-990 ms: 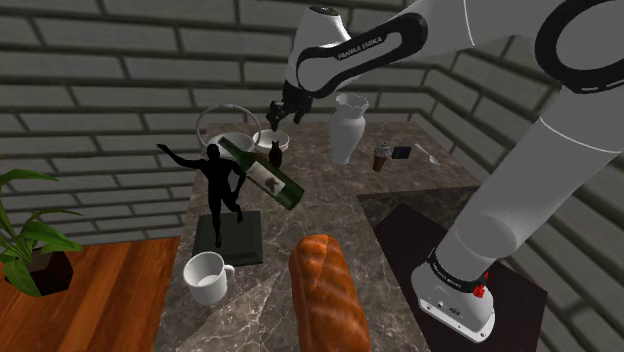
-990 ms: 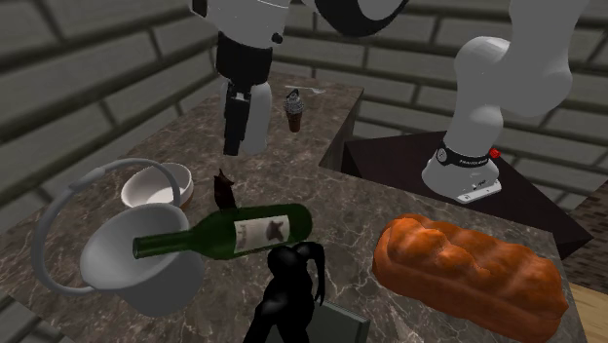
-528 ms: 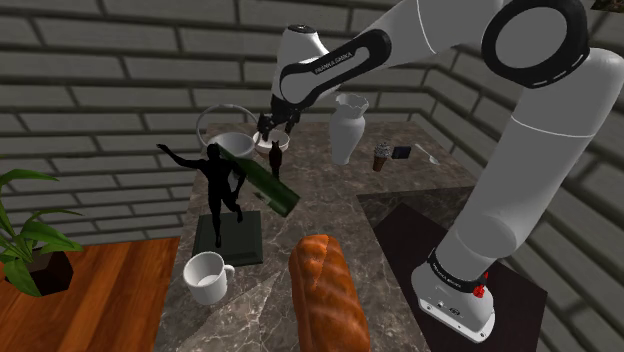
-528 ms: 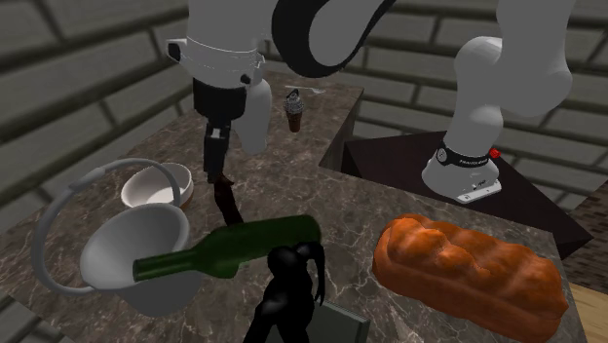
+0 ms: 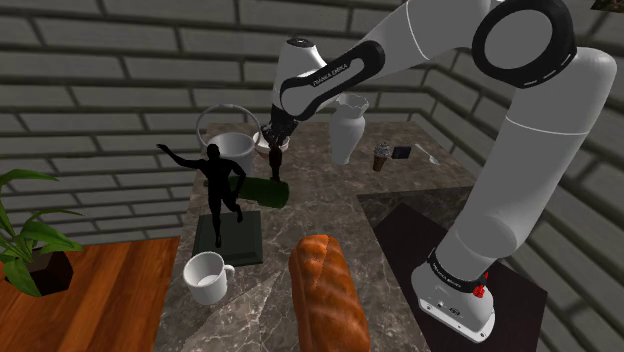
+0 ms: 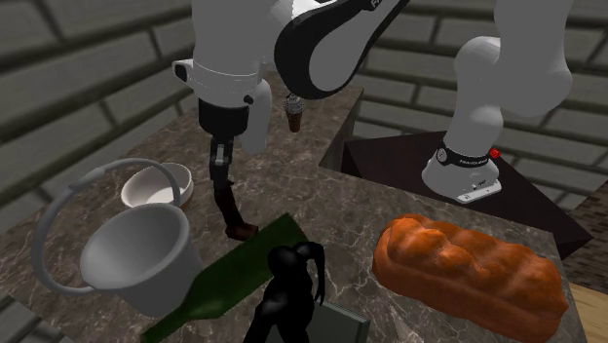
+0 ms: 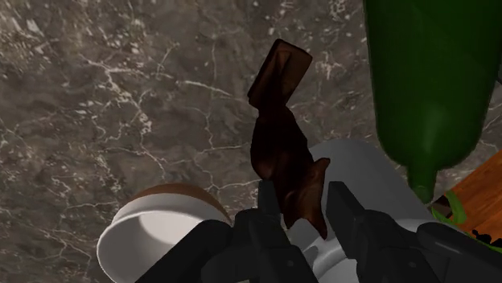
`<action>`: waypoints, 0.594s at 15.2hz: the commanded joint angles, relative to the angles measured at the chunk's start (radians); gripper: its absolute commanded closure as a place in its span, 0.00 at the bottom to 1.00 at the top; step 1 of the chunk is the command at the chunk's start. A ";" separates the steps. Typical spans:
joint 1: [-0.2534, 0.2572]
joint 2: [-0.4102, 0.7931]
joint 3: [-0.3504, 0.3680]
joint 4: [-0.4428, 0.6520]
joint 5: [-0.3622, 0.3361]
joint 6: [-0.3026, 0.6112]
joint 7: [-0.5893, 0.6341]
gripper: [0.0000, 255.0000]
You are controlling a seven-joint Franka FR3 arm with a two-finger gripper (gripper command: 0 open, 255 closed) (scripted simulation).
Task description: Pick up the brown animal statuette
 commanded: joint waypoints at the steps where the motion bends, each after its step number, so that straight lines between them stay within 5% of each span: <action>1: 0.000 0.001 0.000 -0.001 0.000 0.001 0.000 1.00; 9: -0.001 -0.005 0.000 0.006 0.003 -0.011 -0.002 1.00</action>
